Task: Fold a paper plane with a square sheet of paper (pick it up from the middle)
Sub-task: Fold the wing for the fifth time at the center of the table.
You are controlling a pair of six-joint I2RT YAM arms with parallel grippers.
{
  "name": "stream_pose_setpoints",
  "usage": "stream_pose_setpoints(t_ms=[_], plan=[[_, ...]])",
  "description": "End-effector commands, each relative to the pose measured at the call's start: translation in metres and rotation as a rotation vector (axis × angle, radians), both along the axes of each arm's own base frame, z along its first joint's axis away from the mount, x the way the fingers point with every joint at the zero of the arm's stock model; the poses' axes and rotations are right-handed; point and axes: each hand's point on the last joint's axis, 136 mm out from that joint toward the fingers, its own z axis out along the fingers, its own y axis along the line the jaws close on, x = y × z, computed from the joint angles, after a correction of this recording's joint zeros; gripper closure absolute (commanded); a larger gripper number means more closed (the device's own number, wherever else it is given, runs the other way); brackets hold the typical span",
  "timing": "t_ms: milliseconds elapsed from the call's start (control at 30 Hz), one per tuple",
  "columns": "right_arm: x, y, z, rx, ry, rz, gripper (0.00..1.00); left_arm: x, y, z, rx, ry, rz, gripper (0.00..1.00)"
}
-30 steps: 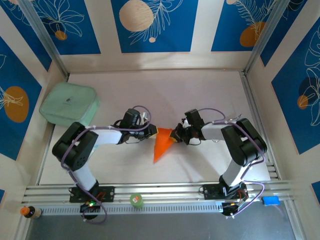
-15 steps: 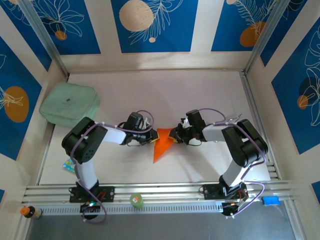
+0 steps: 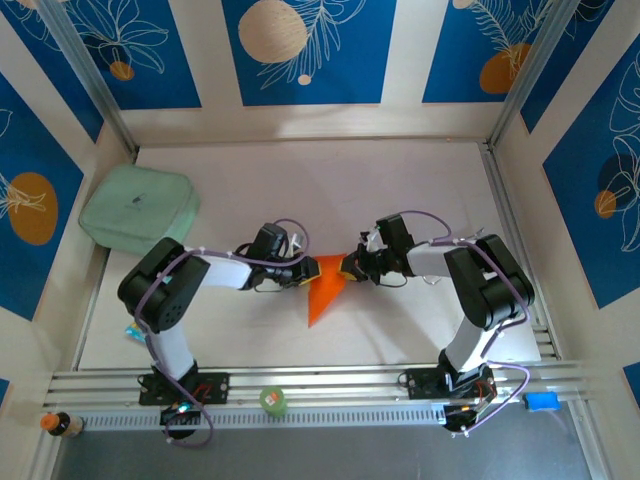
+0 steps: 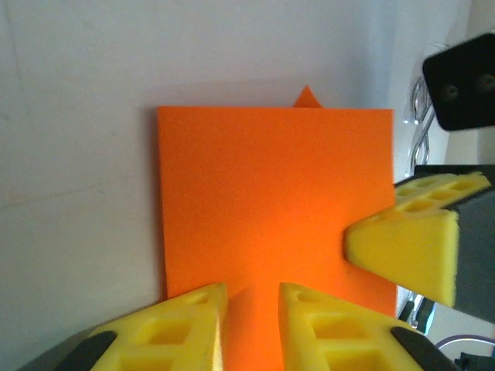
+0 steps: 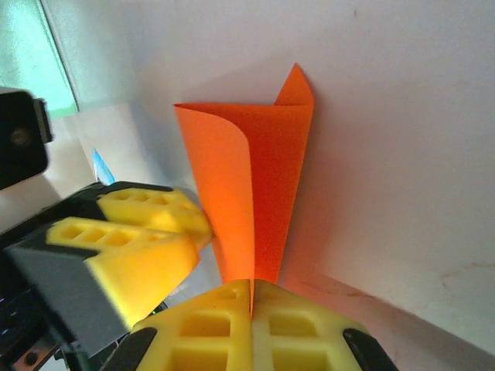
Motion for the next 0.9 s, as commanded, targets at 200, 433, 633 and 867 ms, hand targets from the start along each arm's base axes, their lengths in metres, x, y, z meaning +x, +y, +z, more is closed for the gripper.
stream_pose_setpoints(t_ms=[200,433,633,867], plan=[[0.008,-0.01,0.009,-0.033,0.077,-0.155,1.0,-0.032,-0.004,0.028,0.283,-0.309,-0.188,0.66],[0.01,-0.013,0.016,-0.028,0.089,-0.204,1.0,-0.064,-0.007,0.018,0.568,-0.506,-0.363,0.56],[0.009,-0.016,0.018,-0.032,0.092,-0.222,1.0,-0.068,-0.009,0.015,0.738,-0.618,-0.419,0.52],[0.009,-0.016,0.019,-0.037,0.092,-0.222,1.0,-0.066,-0.012,0.008,0.843,-0.652,-0.429,0.55]])
